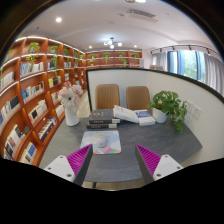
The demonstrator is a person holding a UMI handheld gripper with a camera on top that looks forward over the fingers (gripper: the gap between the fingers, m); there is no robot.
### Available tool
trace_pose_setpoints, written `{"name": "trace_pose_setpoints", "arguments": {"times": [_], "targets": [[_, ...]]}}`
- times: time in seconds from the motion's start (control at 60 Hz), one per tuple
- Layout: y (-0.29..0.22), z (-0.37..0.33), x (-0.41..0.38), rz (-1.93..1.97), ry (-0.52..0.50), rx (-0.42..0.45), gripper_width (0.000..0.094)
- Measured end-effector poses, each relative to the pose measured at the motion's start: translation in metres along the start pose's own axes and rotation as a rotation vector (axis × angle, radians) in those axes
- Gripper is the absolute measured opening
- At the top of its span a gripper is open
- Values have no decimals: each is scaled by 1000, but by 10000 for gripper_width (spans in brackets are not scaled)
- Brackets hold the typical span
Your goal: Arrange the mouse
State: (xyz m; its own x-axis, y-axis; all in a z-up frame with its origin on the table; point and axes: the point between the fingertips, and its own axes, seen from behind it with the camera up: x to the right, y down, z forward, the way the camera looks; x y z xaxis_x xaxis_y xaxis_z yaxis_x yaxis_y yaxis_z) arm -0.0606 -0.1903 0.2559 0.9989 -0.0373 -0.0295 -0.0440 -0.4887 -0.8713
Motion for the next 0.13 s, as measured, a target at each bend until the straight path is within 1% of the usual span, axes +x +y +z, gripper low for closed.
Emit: {"name": "trace_pose_setpoints", "arguments": {"times": [0.133], "targets": [[2,-6,1,16,-5,5,852]]}}
